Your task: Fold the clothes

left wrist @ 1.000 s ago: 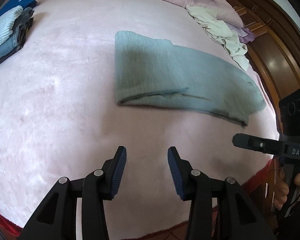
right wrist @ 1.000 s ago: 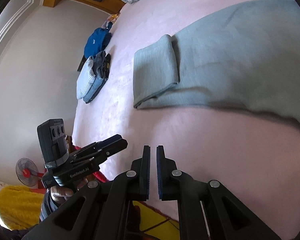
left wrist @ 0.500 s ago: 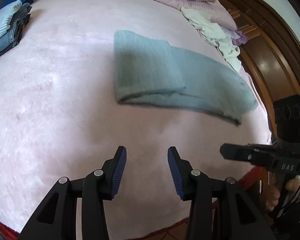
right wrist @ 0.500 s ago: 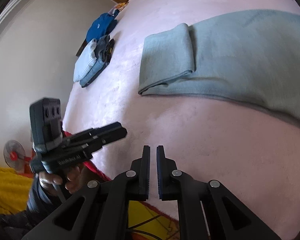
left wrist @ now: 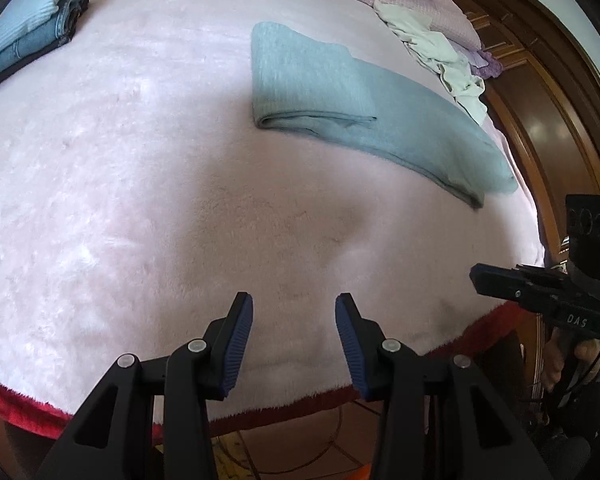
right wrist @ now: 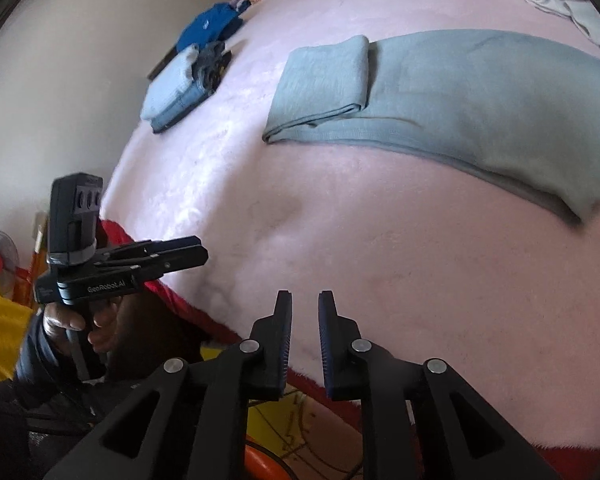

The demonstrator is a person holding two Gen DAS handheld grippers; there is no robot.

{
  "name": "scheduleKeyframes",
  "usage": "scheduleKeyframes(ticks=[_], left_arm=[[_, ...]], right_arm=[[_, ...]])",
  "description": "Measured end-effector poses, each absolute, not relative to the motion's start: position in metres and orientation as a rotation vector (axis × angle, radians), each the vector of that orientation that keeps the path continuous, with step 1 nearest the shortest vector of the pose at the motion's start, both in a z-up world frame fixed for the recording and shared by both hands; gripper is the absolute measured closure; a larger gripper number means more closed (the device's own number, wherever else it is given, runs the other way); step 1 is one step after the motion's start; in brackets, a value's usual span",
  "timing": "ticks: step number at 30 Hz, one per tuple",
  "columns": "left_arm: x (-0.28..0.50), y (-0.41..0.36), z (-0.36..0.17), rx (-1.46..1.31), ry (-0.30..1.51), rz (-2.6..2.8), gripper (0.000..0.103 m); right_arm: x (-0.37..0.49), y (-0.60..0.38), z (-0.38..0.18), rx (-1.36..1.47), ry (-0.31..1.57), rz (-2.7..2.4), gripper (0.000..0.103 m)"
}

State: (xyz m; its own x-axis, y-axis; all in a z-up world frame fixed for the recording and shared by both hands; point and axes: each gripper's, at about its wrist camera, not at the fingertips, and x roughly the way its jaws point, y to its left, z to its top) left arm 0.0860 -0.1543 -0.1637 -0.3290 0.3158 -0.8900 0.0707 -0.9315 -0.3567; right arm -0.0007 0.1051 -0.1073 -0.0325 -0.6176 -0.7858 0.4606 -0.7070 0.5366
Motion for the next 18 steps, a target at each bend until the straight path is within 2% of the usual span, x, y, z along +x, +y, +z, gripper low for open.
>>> scheduleKeyframes(ticks=[18], left_arm=[[0.076, -0.139, -0.161, -1.72, -0.367, 2.403, 0.064]], right_arm=[[-0.005, 0.101, -0.106, 1.499, -0.158, -1.833, 0.088]])
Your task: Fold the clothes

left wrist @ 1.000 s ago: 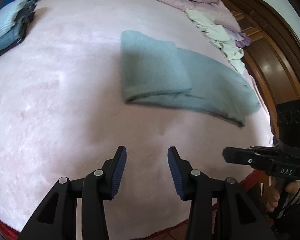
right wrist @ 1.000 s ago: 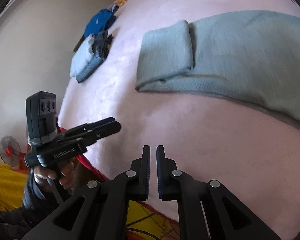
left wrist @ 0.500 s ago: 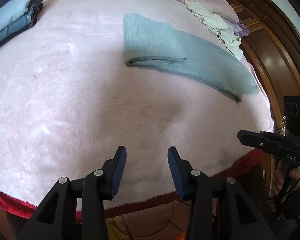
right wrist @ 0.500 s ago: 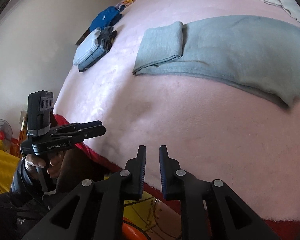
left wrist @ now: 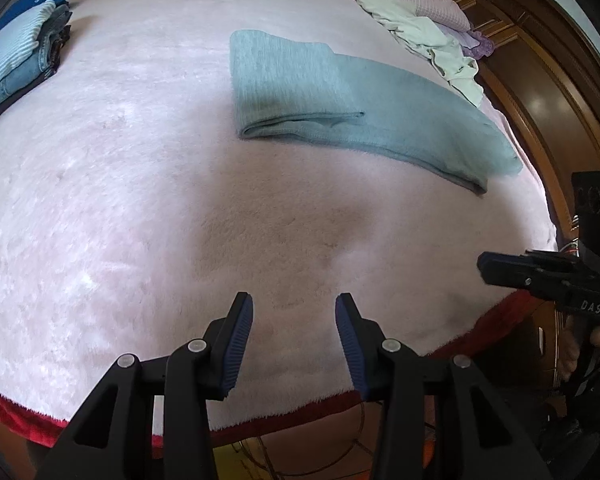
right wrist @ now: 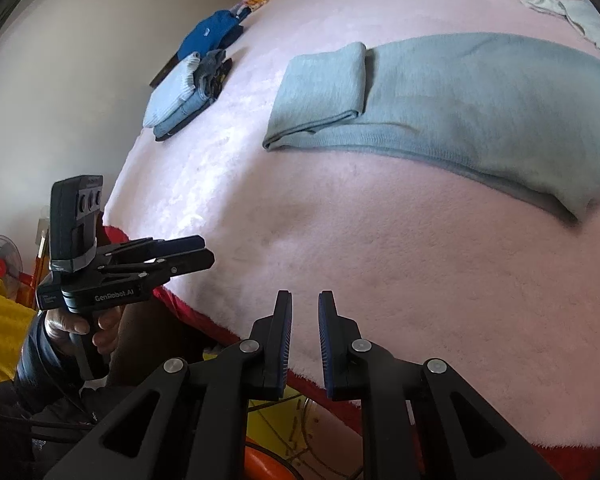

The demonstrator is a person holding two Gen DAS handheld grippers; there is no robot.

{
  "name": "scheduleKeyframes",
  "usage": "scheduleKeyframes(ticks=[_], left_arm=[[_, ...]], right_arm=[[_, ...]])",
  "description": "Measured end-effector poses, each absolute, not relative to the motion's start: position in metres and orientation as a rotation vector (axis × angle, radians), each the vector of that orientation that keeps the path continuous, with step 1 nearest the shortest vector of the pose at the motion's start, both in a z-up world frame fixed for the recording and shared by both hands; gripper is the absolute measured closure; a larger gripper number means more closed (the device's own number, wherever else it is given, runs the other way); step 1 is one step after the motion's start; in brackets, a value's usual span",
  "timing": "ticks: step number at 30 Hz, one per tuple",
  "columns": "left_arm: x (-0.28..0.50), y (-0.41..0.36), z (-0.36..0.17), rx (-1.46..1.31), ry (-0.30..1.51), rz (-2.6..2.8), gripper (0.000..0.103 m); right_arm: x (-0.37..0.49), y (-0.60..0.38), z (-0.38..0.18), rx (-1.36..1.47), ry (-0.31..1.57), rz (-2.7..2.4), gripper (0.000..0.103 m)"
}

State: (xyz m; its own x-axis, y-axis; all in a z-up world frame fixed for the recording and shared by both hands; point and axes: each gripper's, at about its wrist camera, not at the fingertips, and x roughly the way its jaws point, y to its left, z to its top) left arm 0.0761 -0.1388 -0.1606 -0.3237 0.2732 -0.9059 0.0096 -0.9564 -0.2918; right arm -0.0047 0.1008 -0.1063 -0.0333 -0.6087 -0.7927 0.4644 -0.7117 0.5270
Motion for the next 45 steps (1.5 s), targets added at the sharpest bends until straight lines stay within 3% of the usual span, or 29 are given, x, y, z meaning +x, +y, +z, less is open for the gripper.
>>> scheduleKeyframes(ticks=[15, 23, 26, 28, 30, 36, 45], left_arm=[[0.037, -0.153, -0.154, -1.65, -0.387, 2.393, 0.064], [-0.031, -0.191, -0.156, -1.692, -0.572, 2.3, 0.064], [-0.059, -0.197, -0.157, -1.735, -0.659, 2.225, 0.063], [-0.078, -0.202, -0.159, -1.747, -0.736, 2.177, 0.052], [-0.093, -0.209, -0.162, -1.745, -0.811, 2.151, 0.049], [-0.128, -0.236, -0.179, -1.694, -0.976, 2.178, 0.049], [-0.165, -0.241, -0.204, -1.635, -1.042, 2.1, 0.049]], right_arm=[[-0.029, 0.069, -0.109, 1.523, -0.13, -1.806, 0.088], [-0.043, 0.025, -0.113, 1.483, 0.005, -1.808, 0.088], [-0.051, 0.014, -0.11, 1.459, 0.063, -1.83, 0.082], [-0.058, 0.012, -0.108, 1.447, 0.068, -1.837, 0.079], [-0.065, 0.012, -0.107, 1.438, 0.068, -1.848, 0.079], [-0.071, 0.014, -0.106, 1.419, 0.05, -1.855, 0.079], [-0.068, -0.003, -0.103, 1.376, 0.08, -1.853, 0.078]])
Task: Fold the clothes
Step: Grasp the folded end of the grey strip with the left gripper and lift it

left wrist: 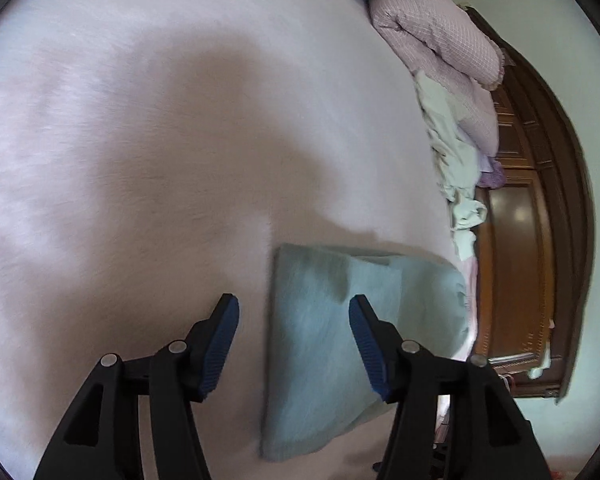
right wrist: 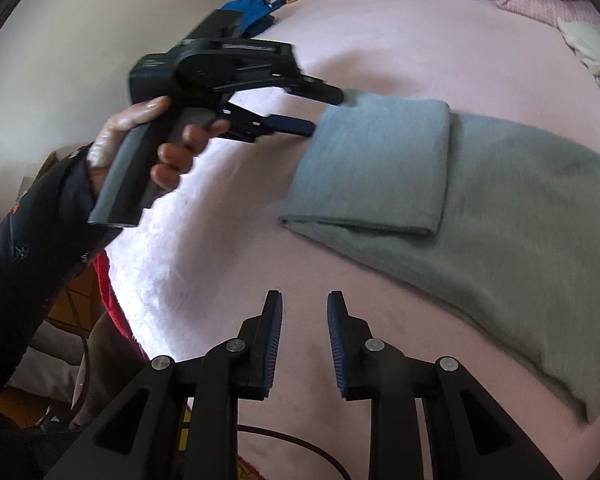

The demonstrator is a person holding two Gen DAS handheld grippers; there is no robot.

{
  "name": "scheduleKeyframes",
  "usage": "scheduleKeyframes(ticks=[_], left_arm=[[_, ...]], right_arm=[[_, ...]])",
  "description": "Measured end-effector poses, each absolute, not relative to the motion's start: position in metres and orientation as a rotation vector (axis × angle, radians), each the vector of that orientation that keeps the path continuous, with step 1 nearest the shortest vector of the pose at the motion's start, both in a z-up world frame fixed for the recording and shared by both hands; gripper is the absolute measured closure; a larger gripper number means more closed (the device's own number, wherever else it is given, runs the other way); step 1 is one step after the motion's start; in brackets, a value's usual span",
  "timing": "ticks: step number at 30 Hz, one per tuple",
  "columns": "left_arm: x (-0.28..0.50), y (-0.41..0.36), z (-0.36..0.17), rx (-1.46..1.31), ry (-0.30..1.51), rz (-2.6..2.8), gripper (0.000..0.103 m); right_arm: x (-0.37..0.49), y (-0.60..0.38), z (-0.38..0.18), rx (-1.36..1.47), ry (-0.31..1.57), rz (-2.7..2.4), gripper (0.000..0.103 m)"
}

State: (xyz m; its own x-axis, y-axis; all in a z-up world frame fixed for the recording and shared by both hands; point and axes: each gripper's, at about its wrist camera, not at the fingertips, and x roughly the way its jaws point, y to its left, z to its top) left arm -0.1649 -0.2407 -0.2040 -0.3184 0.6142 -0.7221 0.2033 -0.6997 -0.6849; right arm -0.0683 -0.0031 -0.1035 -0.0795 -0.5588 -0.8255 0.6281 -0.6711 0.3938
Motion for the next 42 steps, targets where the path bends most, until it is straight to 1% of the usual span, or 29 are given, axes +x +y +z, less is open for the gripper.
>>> scheduleKeyframes(ticks=[2, 3, 4, 5, 6, 8, 9, 11, 14, 18, 20, 22, 23, 31, 32, 33, 34, 35, 37, 40, 42], left_arm=[[-0.171, -0.236, -0.207, -1.651, -1.021, 2.065, 0.051], [-0.173, -0.233, -0.208, -1.658, -1.01, 2.048, 0.054], [-0.176, -0.231, -0.21, -1.666, -1.0, 2.031, 0.064], [-0.179, -0.228, -0.211, -1.673, -0.99, 2.014, 0.07], [-0.182, -0.225, -0.212, -1.68, -0.979, 1.996, 0.085], [-0.188, -0.22, -0.215, -1.694, -0.959, 1.962, 0.086], [-0.188, -0.222, -0.215, -1.699, -0.977, 1.941, 0.087], [-0.19, -0.223, -0.215, -1.709, -0.999, 1.908, 0.087], [-0.191, -0.223, -0.212, -1.722, -1.017, 1.866, 0.087], [-0.193, -0.222, -0.209, -1.718, -1.062, 1.81, 0.087], [-0.193, -0.22, -0.207, -1.711, -1.064, 1.8, 0.087], [-0.193, -0.222, -0.208, -1.71, -1.072, 1.784, 0.087], [-0.193, -0.223, -0.208, -1.709, -1.076, 1.776, 0.087], [-0.194, -0.226, -0.218, -1.712, -1.105, 1.726, 0.087], [-0.194, -0.226, -0.218, -1.709, -1.109, 1.721, 0.087], [-0.194, -0.226, -0.219, -1.706, -1.11, 1.72, 0.087], [-0.194, -0.226, -0.219, -1.709, -1.106, 1.723, 0.087], [-0.193, -0.226, -0.22, -1.713, -1.104, 1.725, 0.087], [-0.192, -0.226, -0.22, -1.714, -1.107, 1.73, 0.087], [-0.19, -0.228, -0.217, -1.711, -1.122, 1.738, 0.087], [-0.189, -0.226, -0.211, -1.712, -1.114, 1.756, 0.087]], right_arm=[[-0.07, -0.011, -0.101, 1.364, 0.105, -1.862, 0.078], [-0.069, -0.015, -0.099, 1.354, 0.125, -1.867, 0.078], [-0.069, -0.019, -0.098, 1.343, 0.144, -1.873, 0.078], [-0.069, -0.025, -0.097, 1.33, 0.165, -1.879, 0.078], [-0.068, -0.03, -0.096, 1.319, 0.184, -1.883, 0.075], [-0.064, -0.045, -0.097, 1.292, 0.248, -1.909, 0.07], [-0.061, -0.052, -0.098, 1.272, 0.288, -1.925, 0.067], [-0.053, -0.068, -0.101, 1.214, 0.396, -1.961, 0.065], [-0.038, -0.09, -0.107, 1.103, 0.59, -2.016, 0.058], [-0.027, -0.109, -0.118, 0.988, 0.802, -2.08, 0.057], [-0.023, -0.117, -0.121, 0.928, 0.879, -2.119, 0.052], [-0.019, -0.126, -0.125, 0.881, 0.946, -2.14, 0.042], [-0.017, -0.13, -0.127, 0.865, 0.972, -2.148, 0.04], [-0.017, -0.16, -0.15, 0.856, 1.101, -2.214, 0.04], [-0.017, -0.161, -0.151, 0.846, 1.111, -2.228, 0.042], [-0.018, -0.163, -0.152, 0.846, 1.13, -2.238, 0.055], [-0.02, -0.164, -0.153, 0.851, 1.141, -2.245, 0.074], [-0.022, -0.162, -0.152, 0.873, 1.122, -2.24, 0.074], [-0.026, -0.158, -0.145, 0.907, 1.045, -2.238, 0.083], [-0.027, -0.152, -0.132, 0.917, 0.959, -2.245, 0.084], [-0.029, -0.142, -0.118, 0.933, 0.843, -2.259, 0.085]])
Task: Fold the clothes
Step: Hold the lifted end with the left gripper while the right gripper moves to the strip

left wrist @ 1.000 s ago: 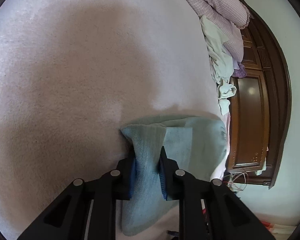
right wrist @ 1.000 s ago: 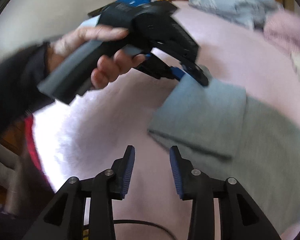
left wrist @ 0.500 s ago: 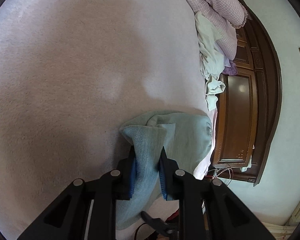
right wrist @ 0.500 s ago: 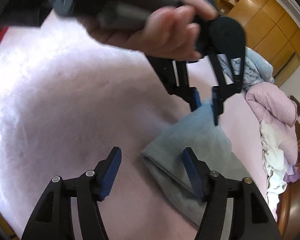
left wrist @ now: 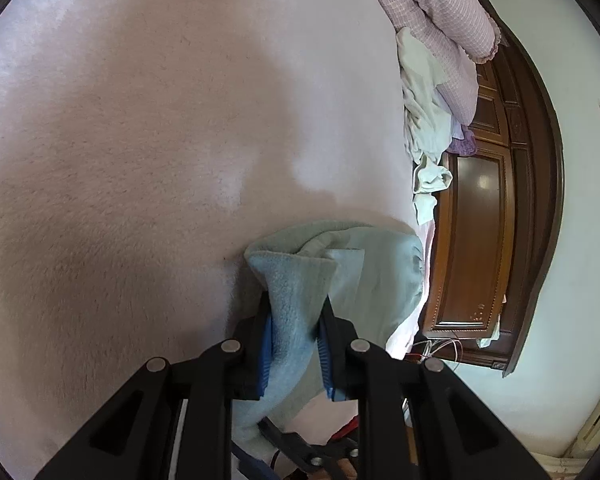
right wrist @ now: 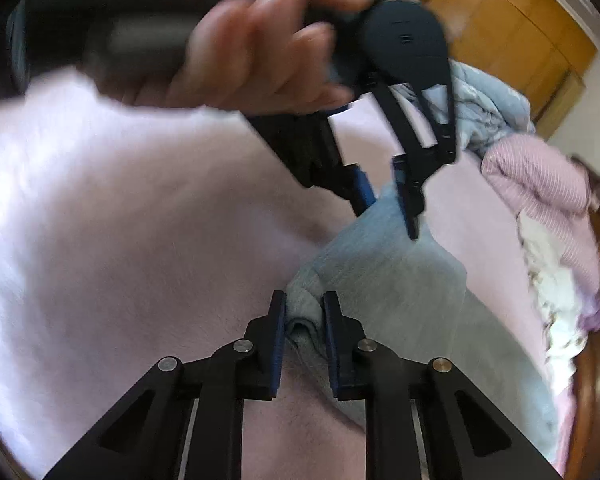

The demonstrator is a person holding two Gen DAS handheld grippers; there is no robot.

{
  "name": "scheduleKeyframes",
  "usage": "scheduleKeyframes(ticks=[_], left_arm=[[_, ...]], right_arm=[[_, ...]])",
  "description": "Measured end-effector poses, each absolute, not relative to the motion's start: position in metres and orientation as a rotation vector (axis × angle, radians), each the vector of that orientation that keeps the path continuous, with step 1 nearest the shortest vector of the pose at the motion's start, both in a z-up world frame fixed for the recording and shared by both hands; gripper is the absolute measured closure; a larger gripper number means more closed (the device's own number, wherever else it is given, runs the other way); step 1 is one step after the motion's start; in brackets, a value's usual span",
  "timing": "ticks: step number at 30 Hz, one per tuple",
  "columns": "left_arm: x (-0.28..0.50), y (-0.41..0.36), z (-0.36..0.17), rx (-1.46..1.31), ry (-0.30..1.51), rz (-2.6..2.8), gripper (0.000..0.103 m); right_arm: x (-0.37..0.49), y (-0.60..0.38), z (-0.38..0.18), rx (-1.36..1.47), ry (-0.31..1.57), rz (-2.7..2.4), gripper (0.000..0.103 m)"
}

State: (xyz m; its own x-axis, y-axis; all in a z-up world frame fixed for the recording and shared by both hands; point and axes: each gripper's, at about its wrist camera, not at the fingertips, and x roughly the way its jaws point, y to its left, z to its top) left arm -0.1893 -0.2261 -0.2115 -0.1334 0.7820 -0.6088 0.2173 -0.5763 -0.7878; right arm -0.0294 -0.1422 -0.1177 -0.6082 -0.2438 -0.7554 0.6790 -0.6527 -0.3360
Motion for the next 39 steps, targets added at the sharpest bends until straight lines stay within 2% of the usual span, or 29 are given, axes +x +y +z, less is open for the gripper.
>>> scheduleKeyframes(ticks=[4, 8, 11, 14, 19, 26, 31, 39], left_arm=[[-0.189, -0.218, -0.194, -1.717, -1.068, 1.807, 0.087], [-0.19, -0.204, -0.172, -1.747, -0.983, 1.876, 0.087], [-0.191, -0.194, -0.161, -1.78, -0.921, 1.927, 0.087], [-0.191, -0.188, -0.157, -1.81, -0.878, 1.964, 0.087], [-0.189, -0.179, -0.15, -1.859, -0.803, 2.023, 0.087], [-0.188, -0.166, -0.139, -1.925, -0.693, 2.105, 0.086], [-0.199, -0.132, -0.124, -1.938, -0.607, 2.144, 0.085], [-0.221, -0.064, -0.115, -1.96, -0.521, 2.129, 0.083]], right_arm=[[-0.043, -0.111, -0.089, 0.996, 0.528, -2.266, 0.085], [-0.064, -0.056, -0.064, 1.083, 0.082, -2.214, 0.085], [-0.074, -0.035, -0.064, 1.15, -0.217, -2.124, 0.085], [-0.083, -0.015, -0.068, 1.201, -0.409, -2.046, 0.085], [-0.079, -0.022, -0.082, 1.263, -0.499, -1.974, 0.085], [-0.081, -0.001, -0.082, 1.26, -0.741, -1.893, 0.085], [-0.074, 0.034, -0.084, 1.249, -0.962, -1.837, 0.085], [-0.085, 0.102, -0.099, 1.23, -1.208, -1.839, 0.085]])
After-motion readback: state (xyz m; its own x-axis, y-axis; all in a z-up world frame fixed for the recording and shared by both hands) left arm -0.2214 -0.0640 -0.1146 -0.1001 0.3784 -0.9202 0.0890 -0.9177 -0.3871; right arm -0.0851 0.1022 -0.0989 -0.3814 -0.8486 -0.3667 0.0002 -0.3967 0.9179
